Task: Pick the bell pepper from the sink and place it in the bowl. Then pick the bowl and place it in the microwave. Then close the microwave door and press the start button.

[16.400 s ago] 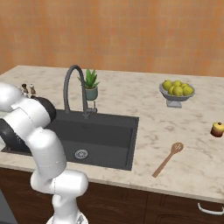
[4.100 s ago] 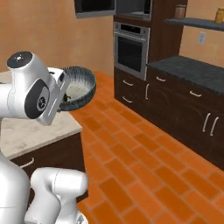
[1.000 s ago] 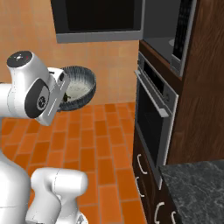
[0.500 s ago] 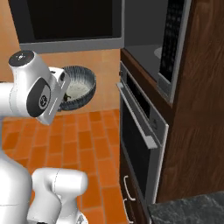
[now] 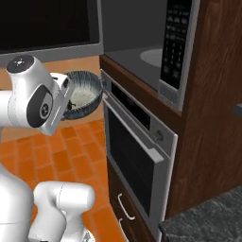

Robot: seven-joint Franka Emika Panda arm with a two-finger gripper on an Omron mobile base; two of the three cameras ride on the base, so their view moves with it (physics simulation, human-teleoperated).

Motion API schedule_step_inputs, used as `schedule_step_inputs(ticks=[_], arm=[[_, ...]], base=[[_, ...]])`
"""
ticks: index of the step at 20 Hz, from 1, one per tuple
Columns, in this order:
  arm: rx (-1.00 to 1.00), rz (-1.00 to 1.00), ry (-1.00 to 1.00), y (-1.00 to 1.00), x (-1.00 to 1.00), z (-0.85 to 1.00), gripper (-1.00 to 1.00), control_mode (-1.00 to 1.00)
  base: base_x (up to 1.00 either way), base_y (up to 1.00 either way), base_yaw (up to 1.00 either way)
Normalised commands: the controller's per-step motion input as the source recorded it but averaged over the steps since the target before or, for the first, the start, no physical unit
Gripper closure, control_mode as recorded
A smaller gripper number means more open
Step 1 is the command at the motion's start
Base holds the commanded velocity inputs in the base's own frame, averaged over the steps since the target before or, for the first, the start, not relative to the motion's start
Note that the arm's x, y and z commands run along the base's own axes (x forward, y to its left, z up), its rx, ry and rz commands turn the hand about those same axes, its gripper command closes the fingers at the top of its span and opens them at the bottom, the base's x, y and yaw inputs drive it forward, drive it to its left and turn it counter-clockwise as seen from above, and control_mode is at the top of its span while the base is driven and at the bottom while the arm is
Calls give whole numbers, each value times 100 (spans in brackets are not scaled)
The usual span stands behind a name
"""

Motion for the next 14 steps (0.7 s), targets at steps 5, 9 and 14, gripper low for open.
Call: schedule_step_inputs(ticks=[5,9,14], arm=[[0,0,0,0,0,0,100,100],[0,0,0,0,0,0,100,100],[0,0,0,0,0,0,100,100]], base=[[21,0,-27],[27,6,-24],[34,-7,-12]])
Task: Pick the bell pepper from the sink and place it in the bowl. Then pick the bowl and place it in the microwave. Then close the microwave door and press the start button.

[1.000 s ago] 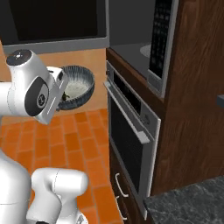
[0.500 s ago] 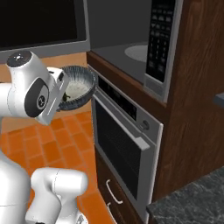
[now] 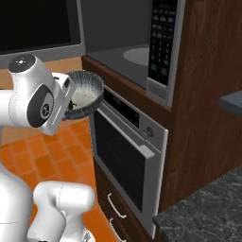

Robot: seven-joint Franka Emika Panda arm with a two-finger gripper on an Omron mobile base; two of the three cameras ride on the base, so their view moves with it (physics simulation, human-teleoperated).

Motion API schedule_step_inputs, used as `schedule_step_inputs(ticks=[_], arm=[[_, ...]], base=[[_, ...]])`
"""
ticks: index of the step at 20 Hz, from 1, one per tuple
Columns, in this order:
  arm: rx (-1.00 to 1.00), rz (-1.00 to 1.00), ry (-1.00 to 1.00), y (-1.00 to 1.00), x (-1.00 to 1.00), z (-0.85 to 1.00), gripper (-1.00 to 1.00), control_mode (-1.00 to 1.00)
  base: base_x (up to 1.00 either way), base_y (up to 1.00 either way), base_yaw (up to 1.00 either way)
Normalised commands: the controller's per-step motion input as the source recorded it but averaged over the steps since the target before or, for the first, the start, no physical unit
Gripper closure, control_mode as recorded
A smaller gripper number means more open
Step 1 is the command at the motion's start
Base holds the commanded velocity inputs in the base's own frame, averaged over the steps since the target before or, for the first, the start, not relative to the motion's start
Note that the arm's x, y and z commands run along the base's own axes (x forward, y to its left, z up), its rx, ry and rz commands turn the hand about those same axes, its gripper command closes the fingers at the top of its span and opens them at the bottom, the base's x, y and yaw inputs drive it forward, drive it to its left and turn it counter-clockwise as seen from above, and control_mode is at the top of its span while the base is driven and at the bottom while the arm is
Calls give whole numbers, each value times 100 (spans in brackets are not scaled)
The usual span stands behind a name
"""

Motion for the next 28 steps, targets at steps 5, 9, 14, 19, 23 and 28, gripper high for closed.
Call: schedule_step_inputs(ticks=[5,9,14,19,23,28], arm=[[0,0,0,0,0,0,100,100],[0,0,0,0,0,0,100,100],[0,-16,-3,3,4,22,100,-100],[0,-22,-12,-9,18,56,100,-100],[0,-2,-13,-52,48,49,100,-100],[0,-4,-14,-57,54,55,100,-100]], base=[[51,1,-8],[61,14,-11],[7,4,-3],[0,0,0],[0,0,0],[0,0,0]])
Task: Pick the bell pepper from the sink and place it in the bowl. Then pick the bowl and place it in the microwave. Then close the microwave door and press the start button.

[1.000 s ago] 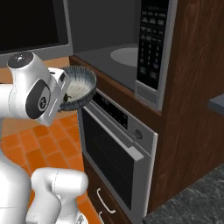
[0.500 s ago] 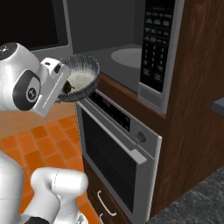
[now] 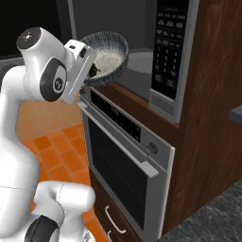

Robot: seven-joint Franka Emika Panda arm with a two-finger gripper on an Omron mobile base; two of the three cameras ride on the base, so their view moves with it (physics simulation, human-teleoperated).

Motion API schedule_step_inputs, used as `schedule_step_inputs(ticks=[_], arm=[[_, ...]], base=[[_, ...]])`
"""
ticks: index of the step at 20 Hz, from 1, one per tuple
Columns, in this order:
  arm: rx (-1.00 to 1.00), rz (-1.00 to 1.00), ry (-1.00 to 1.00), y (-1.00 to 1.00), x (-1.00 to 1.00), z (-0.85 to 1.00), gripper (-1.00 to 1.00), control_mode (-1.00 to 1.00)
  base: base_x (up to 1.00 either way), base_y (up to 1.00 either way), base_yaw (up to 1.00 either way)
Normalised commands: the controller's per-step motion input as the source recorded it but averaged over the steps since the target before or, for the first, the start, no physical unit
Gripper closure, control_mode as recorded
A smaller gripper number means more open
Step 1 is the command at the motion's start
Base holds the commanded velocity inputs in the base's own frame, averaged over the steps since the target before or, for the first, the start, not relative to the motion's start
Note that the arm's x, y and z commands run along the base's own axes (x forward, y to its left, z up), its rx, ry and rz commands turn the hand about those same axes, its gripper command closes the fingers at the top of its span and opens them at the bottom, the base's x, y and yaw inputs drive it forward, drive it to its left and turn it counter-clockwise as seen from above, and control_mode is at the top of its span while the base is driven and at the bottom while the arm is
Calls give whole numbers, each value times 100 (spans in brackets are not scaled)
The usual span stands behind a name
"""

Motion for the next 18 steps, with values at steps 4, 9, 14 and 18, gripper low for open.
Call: schedule_step_inputs(ticks=[4,9,14,18], arm=[[1,-5,-3,-63,64,60,100,-100],[3,-1,0,-71,78,49,100,-100],[3,0,0,-53,80,11,100,-100],[0,0,0,-51,62,-7,100,-100]], base=[[0,0,0],[0,0,0],[0,0,0],[0,0,0]])
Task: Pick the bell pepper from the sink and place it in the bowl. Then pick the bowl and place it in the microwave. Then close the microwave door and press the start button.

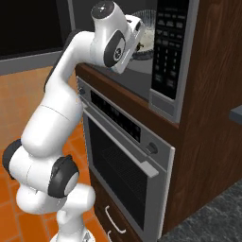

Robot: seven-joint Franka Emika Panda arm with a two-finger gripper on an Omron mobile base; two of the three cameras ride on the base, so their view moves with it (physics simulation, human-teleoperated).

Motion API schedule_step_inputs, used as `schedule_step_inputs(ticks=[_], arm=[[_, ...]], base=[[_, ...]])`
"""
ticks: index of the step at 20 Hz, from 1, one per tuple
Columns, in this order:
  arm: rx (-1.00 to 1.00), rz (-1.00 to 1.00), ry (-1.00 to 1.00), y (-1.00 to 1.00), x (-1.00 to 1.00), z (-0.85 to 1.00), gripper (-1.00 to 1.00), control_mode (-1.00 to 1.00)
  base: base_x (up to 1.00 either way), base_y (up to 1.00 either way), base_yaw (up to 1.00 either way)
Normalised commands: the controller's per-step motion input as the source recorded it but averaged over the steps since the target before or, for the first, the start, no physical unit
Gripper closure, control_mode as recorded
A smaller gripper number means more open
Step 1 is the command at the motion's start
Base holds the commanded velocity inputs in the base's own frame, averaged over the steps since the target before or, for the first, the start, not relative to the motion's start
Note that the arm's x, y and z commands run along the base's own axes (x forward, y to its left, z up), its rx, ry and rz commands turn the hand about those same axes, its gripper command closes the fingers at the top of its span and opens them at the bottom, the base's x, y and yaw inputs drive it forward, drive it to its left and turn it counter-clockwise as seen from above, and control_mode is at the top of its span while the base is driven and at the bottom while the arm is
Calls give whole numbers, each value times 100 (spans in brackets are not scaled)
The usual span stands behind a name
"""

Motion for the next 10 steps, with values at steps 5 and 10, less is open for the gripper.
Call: schedule_step_inputs(ticks=[5,10], arm=[[0,0,1,-34,60,-31,100,-100],[0,0,0,-15,44,-51,100,-100]], base=[[0,0,0],[0,0,0]])
